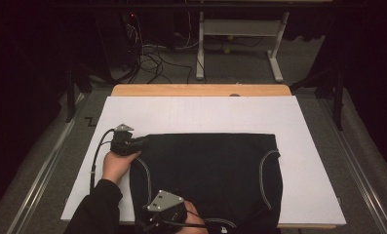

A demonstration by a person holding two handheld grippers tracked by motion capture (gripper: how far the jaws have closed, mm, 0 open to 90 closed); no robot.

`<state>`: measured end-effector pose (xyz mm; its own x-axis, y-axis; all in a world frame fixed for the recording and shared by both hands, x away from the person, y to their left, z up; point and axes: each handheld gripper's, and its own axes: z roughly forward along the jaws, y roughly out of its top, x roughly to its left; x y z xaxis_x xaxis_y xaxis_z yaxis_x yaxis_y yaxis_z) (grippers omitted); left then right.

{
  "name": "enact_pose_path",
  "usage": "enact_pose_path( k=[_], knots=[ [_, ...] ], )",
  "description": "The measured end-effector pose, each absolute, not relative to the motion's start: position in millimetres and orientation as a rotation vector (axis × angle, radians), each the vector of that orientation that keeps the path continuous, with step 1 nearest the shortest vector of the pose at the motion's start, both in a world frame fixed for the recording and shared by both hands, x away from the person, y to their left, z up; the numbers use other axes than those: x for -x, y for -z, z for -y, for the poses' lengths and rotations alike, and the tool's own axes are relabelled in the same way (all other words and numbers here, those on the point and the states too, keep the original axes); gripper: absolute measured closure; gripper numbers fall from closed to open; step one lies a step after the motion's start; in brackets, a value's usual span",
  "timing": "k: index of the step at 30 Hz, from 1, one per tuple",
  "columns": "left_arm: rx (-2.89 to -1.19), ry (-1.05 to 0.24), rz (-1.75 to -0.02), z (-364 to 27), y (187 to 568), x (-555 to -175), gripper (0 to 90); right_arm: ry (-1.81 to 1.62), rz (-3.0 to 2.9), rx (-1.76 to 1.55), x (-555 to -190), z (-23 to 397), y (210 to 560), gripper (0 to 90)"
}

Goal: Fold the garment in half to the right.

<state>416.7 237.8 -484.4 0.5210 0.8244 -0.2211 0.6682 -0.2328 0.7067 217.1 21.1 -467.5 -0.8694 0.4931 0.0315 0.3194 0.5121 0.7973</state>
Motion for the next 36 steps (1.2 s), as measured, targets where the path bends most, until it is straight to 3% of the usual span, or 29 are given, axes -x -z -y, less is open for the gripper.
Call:
enact_pose_path(
  k=[5, 8, 18, 24, 29, 36],
  knots=[
    [-1.978, -0.273, -1.209, -236.9, 484.0, -414.1, 69.5, -1.233, -2.617, -0.709, -215.0, -36.0, 472.1, 16.2],
    [-1.966, -0.268, -1.201, -238.5, 483.9, -413.0, 69.5, -1.19, -2.631, -0.716, -217.9, -42.9, 476.9, 17.9],
    [-1.968, -0.275, -1.199, -238.0, 483.7, -412.3, 69.2, -1.066, -2.636, -0.681, -213.1, -64.4, 484.4, 7.3],
    [-1.967, -0.273, -1.208, -238.1, 483.9, -412.1, 69.0, -0.999, -2.587, -0.656, -209.4, -63.5, 484.4, 22.4],
    [-1.977, -0.285, -1.214, -236.6, 483.8, -411.4, 69.0, -1.008, -2.578, -0.663, -210.1, -60.4, 483.5, 29.0],
    [-1.979, -0.288, -1.215, -236.1, 483.9, -411.1, 68.9, -1.047, -2.567, -0.737, -214.6, -51.8, 480.2, 49.1]
  ],
)
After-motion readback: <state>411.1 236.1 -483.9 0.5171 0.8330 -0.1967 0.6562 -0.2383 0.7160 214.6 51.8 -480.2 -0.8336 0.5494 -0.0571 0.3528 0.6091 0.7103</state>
